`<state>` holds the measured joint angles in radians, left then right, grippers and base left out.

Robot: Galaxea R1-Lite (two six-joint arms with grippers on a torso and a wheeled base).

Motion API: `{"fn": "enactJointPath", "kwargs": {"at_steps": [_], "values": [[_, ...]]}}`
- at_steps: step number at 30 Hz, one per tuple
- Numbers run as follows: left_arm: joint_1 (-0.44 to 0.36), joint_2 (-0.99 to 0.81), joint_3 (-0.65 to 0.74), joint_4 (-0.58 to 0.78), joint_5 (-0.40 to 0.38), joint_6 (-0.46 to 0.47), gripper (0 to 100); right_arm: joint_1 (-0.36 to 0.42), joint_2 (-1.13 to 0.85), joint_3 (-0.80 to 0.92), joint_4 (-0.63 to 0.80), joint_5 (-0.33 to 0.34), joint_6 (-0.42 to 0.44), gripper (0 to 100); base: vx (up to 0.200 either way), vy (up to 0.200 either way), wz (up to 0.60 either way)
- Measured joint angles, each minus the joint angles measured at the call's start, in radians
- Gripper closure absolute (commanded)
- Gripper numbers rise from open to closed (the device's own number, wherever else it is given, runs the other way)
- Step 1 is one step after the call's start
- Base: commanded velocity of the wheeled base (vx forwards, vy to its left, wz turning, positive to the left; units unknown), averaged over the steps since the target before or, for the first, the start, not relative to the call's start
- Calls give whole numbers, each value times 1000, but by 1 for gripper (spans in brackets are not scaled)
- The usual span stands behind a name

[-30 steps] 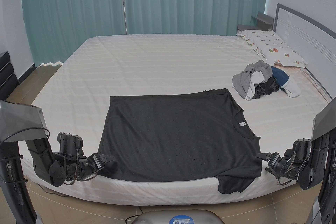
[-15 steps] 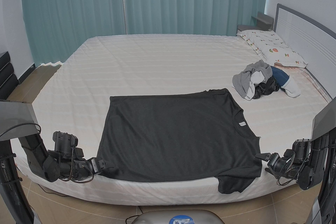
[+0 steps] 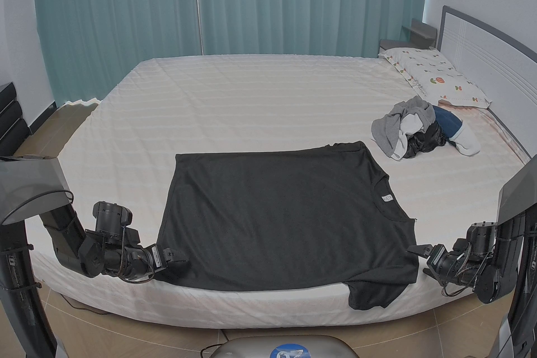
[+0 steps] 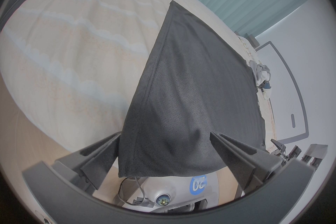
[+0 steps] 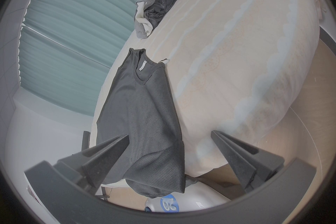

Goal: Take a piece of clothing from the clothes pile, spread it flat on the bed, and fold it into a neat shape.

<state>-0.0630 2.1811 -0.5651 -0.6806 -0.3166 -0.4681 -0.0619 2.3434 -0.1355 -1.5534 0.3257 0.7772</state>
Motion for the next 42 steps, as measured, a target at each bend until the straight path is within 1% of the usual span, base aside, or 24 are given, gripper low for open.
{"fn": "enactJointPath", "kwargs": {"at_steps": [6,7,13,22,31,37,42], "values": [[-7,1,8,1,2,-2,0,3,2,1,0,0,0,0,0,0,0],[-7,1,9,1,2,-3,100,5,1,1,0,-1,0,0,0,0,0],[-1,-1,20,8,6,-10,100,8,-1,5,0,-3,-1,0,0,0,0],[30,-39,69,11,2,-12,100,9,-3,5,1,-3,-1,0,0,0,0],[27,-76,89,6,-7,-23,100,9,-19,3,3,-10,-3,0,0,0,0],[7,-86,79,-2,-9,-139,100,5,-48,19,3,-9,-24,0,0,0,0],[10,-89,75,-13,-18,-199,100,7,-52,30,2,2,-43,0,0,0,0]]}}
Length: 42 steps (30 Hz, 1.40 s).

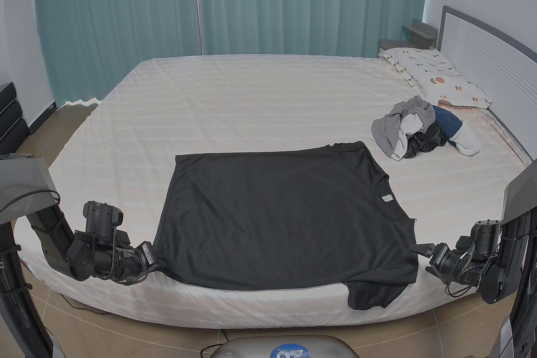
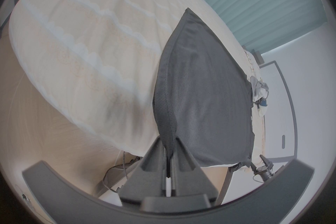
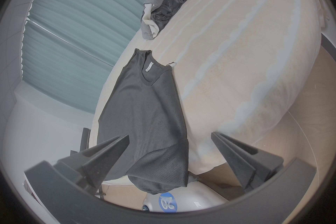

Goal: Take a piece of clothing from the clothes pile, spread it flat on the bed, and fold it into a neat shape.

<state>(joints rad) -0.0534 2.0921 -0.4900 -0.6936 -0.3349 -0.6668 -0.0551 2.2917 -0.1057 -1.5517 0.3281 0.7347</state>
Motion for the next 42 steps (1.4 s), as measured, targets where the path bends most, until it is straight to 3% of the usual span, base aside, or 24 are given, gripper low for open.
{"fn": "enactJointPath", "kwargs": {"at_steps": [8,9,31,32,42], "values": [[10,3,13,-30,-9,-46,100,24,55,-50,-2,3,3,0,0,0,0],[11,3,15,-32,-10,-49,100,24,62,-59,-3,3,5,100,0,0,0],[14,4,21,-37,-10,-52,100,31,64,-283,-1,-5,1,100,0,0,0],[13,4,21,-37,-10,-52,100,36,70,-291,-1,-6,0,0,0,0,0],[14,4,20,-42,-10,-74,100,49,100,-318,-1,-20,21,0,0,0,0]]}}
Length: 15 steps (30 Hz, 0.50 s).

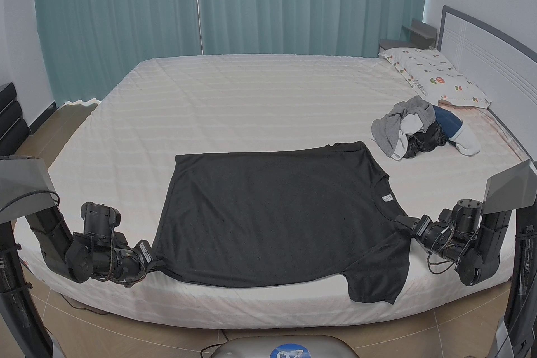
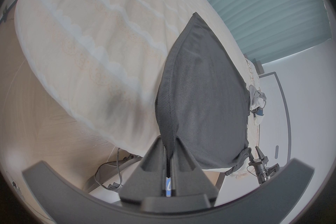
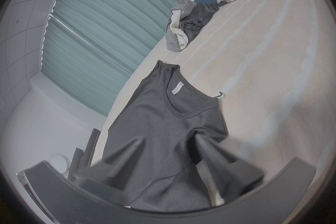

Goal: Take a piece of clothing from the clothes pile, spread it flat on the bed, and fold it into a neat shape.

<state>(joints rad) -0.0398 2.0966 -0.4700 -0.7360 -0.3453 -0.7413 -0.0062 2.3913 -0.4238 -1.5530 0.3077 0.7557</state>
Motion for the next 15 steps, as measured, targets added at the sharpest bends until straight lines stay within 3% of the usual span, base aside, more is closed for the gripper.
{"fn": "enactJointPath", "kwargs": {"at_steps": [4,11,15], "values": [[0,0,0,-5,0,-3,100,-34,-23,58,0,15,6,0,0,0,0],[0,0,-1,-7,0,-5,100,-82,-96,165,0,100,-15,0,0,0,0],[1,0,0,-8,0,-5,100,-86,-139,227,-1,190,-51,0,0,0,0]]}}
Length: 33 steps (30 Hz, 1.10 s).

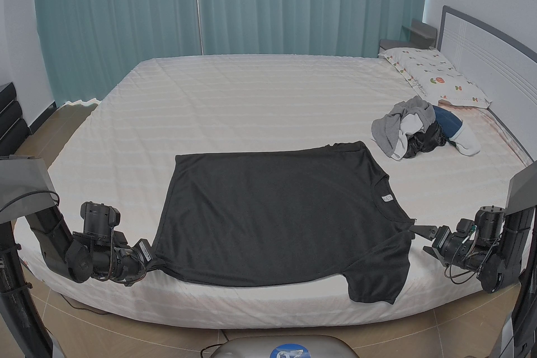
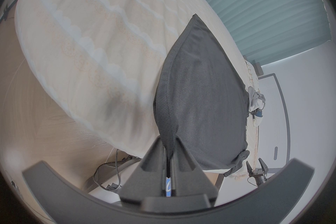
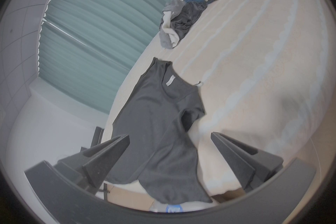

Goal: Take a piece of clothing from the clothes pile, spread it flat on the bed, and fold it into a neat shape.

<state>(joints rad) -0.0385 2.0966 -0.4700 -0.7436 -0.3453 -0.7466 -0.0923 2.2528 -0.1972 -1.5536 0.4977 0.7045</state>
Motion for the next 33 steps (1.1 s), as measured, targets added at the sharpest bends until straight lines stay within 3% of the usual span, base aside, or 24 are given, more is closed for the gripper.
{"fn": "enactJointPath", "kwargs": {"at_steps": [5,12,20,21,33], "values": [[-1,0,1,0,0,0,100,28,13,29,0,29,-75,0,0,0,0],[-1,0,1,-1,0,1,100,129,83,6,1,-67,-94,0,0,0,0],[-2,0,1,-1,0,2,100,166,132,-17,-2,-81,-98,0,0,0,0],[-2,0,1,-1,0,2,100,167,135,-17,-2,-82,-99,100,0,0,0],[9,0,-7,-1,-1,-16,100,122,118,19,2,-103,-102,100,0,0,0]]}}
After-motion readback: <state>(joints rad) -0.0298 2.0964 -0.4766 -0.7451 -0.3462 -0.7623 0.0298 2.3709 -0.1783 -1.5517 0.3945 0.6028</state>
